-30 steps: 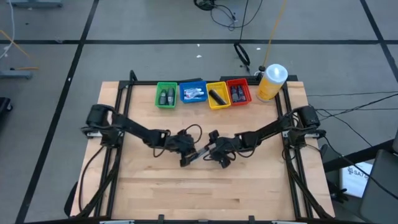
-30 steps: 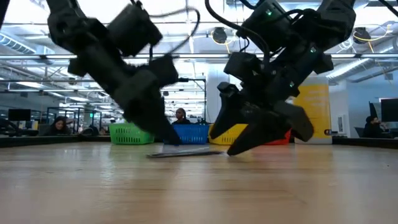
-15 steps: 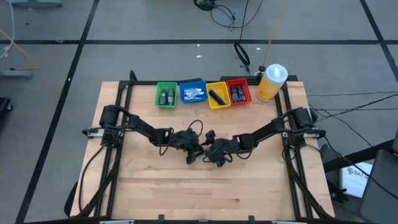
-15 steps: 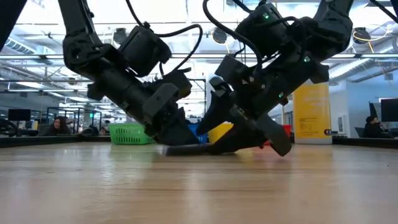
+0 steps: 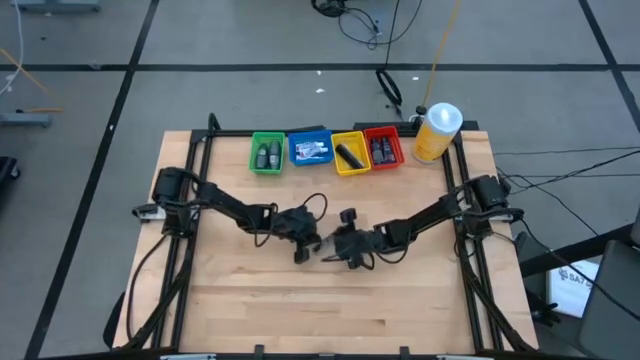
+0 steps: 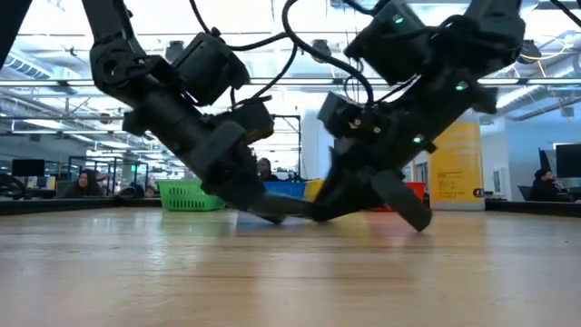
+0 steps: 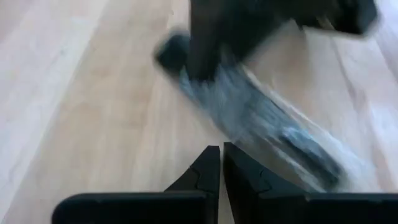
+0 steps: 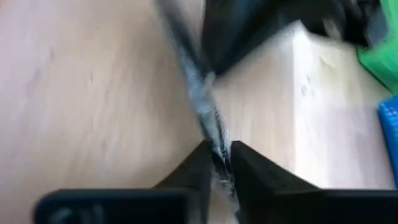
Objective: Pick & Place Travel size toiletries
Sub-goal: Put the black comb into the yellow bin
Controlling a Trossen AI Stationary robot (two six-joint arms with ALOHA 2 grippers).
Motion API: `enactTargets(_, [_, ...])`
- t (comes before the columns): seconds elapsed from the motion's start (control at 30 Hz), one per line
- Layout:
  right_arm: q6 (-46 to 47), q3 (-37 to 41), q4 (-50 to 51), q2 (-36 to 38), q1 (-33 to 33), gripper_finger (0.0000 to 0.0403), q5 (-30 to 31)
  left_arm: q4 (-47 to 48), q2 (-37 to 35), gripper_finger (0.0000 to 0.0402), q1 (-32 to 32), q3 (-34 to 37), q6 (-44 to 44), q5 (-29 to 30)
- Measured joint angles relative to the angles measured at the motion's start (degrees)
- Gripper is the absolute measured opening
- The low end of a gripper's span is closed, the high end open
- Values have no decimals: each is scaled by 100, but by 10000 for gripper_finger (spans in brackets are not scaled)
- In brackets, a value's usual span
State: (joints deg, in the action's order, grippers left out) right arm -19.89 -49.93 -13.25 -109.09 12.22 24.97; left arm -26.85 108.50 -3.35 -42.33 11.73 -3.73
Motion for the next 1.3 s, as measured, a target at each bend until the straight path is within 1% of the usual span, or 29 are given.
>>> enactTargets(0.03, [194, 0, 154, 67, 44, 36, 61, 155, -110, 26, -1, 2, -83, 36])
enactTargets(0.1, [528, 0, 465, 293, 133, 14, 201, 572, -338, 26, -10, 9, -277, 366])
enactTargets(0.17, [757, 22, 704, 541, 239, 11, 440, 1056, -662, 26, -10, 10, -504, 825])
enactTargets(0.23, [896, 66, 1029, 862, 303, 16, 643, 1479, -959, 26, -10, 12, -657, 1429])
enactTargets(0.3, [995, 36, 968, 1297, 280, 18, 776, 1705, -1157, 26, -10, 123, -700, 2037])
enactTargets(0.4, [1129, 17, 952, 2020, 38, 12, 936, 1525, -1333, 26, -10, 386, -659, 2653])
enactTargets(0.5, [1329, 24, 760, 2590, -477, 7, 916, 832, -1364, 26, -10, 722, -565, 2883])
enactTargets(0.53, [1450, 24, 666, 2798, -750, 7, 862, 627, -1363, 26, -10, 841, -564, 2908])
enactTargets(0.6, [1688, 6, 440, 3048, -1364, 10, 432, 212, -1360, 26, -14, 1008, -563, 2916])
enactTargets(0.7, [2298, 20, 403, 3148, -2460, 13, -683, -97, -1367, 26, -14, 1099, -679, 2929])
enactTargets(0.8, [2814, 15, 217, 2901, -3444, 12, -1629, -157, -1363, 26, -12, 1108, -739, 2929])
enactTargets(0.87, [2943, 17, 63, 2601, -3925, 12, -2009, -238, -1365, 26, -10, 1106, -758, 2931])
enactTargets(0.97, [3253, -40, -24, 2127, -4443, 12, -2466, -325, -1365, 26, -10, 1106, -859, 2929])
enactTargets(1.07, [3537, -153, -45, 1698, -4798, 12, -3021, -355, -1365, 26, -4, 1104, -868, 2931])
enactTargets(1.17, [3686, -228, 149, 1376, -4973, 12, -3388, -346, -1365, 26, 12, 1104, -870, 2931])
enactTargets(1.3, [3804, -327, 217, 1133, -5015, 13, -3686, -346, -1365, 26, 12, 1104, -903, 2931])
